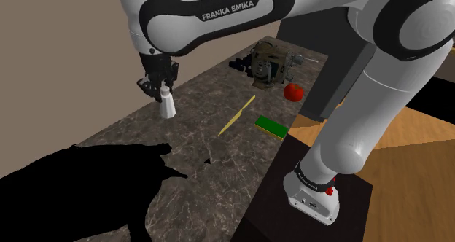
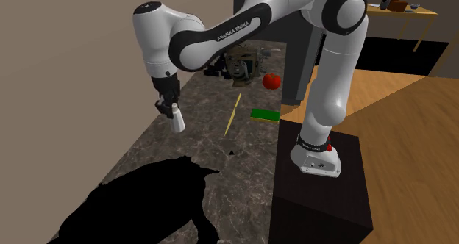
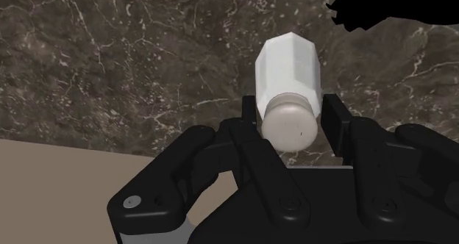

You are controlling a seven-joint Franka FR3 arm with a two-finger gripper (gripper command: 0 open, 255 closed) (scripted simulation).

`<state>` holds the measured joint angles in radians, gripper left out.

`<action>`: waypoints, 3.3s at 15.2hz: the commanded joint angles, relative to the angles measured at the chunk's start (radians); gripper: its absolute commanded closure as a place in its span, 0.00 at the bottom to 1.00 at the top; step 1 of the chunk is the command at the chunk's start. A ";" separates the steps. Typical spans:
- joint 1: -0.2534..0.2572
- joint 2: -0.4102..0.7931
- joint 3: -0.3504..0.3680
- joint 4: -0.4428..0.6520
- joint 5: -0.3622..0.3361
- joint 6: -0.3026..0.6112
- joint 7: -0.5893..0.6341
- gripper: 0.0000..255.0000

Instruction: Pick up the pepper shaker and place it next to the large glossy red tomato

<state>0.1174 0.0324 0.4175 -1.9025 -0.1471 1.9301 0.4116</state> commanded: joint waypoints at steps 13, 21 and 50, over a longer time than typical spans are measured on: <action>-0.035 -0.108 -0.036 0.016 0.048 -0.105 -0.098 1.00; -0.101 -0.298 -0.157 -0.189 0.093 -0.062 -0.303 1.00; -0.352 -0.428 -0.685 -0.319 -0.031 0.011 -1.018 1.00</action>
<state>-0.2259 -0.4047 -0.2470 -2.2248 -0.1741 1.9320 -0.5791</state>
